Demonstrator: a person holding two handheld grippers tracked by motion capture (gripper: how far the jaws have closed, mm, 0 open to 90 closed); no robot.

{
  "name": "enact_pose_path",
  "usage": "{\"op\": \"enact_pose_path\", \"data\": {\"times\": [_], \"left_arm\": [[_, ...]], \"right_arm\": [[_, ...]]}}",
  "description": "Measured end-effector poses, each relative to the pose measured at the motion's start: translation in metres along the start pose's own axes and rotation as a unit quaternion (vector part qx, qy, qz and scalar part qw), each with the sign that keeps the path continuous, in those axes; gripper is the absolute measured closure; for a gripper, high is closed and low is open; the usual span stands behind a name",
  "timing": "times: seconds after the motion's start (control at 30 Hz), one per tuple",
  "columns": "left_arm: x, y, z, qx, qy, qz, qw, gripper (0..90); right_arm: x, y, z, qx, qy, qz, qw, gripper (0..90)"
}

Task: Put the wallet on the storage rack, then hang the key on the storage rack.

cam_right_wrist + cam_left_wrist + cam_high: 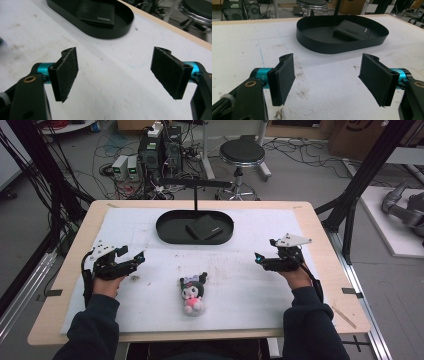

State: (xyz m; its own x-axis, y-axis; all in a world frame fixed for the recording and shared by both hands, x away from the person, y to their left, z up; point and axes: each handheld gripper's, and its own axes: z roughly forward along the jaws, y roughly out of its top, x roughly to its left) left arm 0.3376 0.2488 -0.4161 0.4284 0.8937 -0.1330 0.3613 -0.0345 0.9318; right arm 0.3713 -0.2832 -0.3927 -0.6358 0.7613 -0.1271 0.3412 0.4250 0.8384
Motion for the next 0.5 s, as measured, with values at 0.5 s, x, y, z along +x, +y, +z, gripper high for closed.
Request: {"op": "enact_pose_path", "data": {"times": [0.5], "left_arm": [[-0.021, 0.007, 0.005, 0.007, -0.029, 0.017, 0.9994, 22.6]], "right_arm": [[-0.01, -0.008, -0.012, -0.009, -0.024, 0.024, 0.9994, 24.1]]}}
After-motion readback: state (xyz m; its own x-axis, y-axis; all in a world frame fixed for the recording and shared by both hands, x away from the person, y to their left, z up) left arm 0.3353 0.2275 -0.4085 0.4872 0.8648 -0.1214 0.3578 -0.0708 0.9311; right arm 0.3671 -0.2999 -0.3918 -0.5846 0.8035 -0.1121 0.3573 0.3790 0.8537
